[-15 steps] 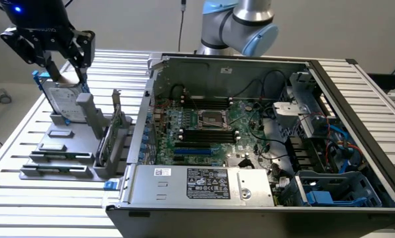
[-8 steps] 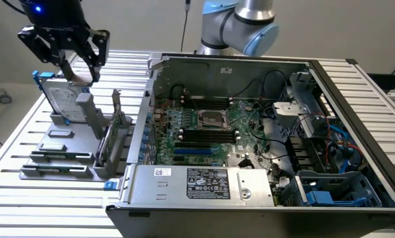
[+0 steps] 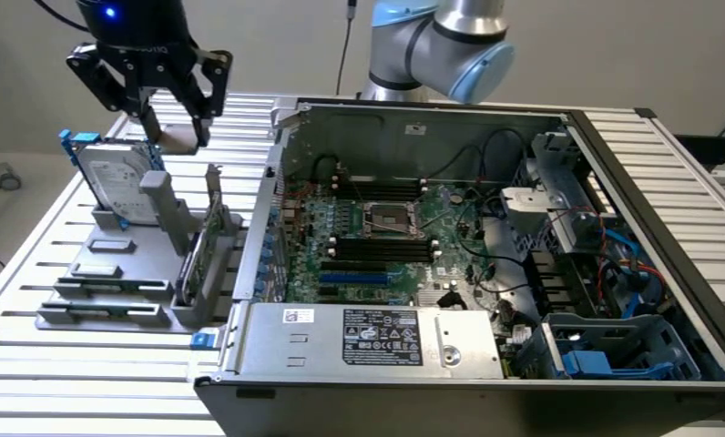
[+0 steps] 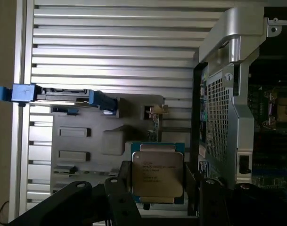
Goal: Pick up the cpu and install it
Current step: 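Pick up the cpu and move it towards the insertion slot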
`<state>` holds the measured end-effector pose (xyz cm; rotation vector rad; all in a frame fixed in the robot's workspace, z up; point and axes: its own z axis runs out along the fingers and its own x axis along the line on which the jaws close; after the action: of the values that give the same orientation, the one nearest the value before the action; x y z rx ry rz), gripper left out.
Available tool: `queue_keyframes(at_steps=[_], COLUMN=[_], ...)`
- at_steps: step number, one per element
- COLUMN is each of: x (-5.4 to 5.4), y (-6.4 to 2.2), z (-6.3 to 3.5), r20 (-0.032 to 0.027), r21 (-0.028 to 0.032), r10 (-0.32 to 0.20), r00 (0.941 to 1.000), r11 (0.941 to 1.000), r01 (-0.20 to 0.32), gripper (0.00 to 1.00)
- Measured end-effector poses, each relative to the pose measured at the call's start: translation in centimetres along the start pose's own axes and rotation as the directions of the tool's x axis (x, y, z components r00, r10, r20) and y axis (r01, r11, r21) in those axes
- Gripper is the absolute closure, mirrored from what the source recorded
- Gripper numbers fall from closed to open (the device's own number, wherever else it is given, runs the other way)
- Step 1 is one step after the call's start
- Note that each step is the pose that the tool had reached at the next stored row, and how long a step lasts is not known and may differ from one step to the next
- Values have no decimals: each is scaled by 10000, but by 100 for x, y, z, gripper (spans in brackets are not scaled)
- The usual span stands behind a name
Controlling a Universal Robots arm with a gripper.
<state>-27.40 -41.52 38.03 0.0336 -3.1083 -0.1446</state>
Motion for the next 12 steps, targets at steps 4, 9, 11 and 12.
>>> queue_keyframes(at_steps=[4,9,11,12], x=[-156,-375,-457,-496], y=[9,17,20,22], z=[-41,-112,-137,-146], r20=[1,2,1,-1], r21=[-38,-60,-70,-76], r10=[0,0,-2,-1], r00=[10000,10000,10000,10000], r11=[10000,10000,10000,10000], r01=[0,0,2,1], gripper=[45,45,45,45])
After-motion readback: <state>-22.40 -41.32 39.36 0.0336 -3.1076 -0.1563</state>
